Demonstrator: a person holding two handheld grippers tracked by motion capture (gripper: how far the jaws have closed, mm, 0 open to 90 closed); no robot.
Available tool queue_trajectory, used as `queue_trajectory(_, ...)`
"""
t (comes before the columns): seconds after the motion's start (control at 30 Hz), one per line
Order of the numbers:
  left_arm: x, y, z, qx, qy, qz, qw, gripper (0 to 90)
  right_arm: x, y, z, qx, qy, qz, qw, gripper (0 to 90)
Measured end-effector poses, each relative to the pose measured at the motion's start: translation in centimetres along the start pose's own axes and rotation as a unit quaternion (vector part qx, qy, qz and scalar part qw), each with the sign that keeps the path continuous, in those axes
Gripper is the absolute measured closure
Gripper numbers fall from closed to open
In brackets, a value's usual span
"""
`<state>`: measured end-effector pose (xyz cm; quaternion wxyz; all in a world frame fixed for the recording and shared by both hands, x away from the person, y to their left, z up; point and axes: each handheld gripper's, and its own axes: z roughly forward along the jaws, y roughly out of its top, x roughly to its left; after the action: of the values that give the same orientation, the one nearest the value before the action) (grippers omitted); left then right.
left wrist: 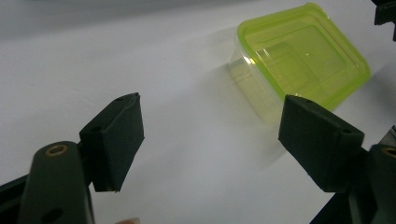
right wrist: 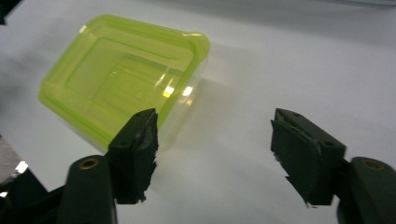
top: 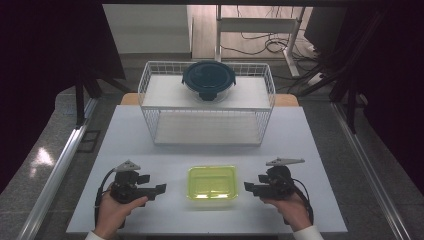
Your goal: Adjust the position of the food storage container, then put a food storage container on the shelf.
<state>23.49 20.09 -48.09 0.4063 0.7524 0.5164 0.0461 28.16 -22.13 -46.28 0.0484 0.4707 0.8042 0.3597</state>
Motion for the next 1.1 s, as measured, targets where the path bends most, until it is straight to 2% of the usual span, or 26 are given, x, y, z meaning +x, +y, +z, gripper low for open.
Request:
queue_trajectory(0.13,-0.2,0.0,0.1,0.003,0.0,0.002,1.0,21.4,-0.2,0.0,0.0,-0.004,0.017,0.007,0.9998,29.3)
queue_trajectory(0.3,-0.3,0.2,0.2,0.0,-0.001,0.001,1.0,21.2,-0.3,0.0,0.0,-0.007,0.023,0.013,0.9996,27.5)
queue_trajectory(0.67,-0.8,0.9,0.9,-0.006,-0.024,-0.015,0.9996,20.9,0.1,0.1,0.4,-0.005,0.041,0.017,0.999,31.3)
queue_trajectory(0.83,-1.2,1.6,1.8,0.0,-0.03,-0.02,0.9993,21.4,0.3,0.4,0.5,-0.007,0.045,0.017,0.9988,32.5)
queue_trajectory(0.97,-1.4,2.1,2.6,0.005,-0.041,-0.029,0.9987,22.1,0.4,0.7,1.0,-0.007,0.048,0.022,0.9986,33.1)
queue_trajectory(1.1,-1.2,2.8,3.1,0.009,-0.053,-0.059,0.9968,24.0,0.5,1.0,1.5,0.002,0.047,0.023,0.9986,33.2)
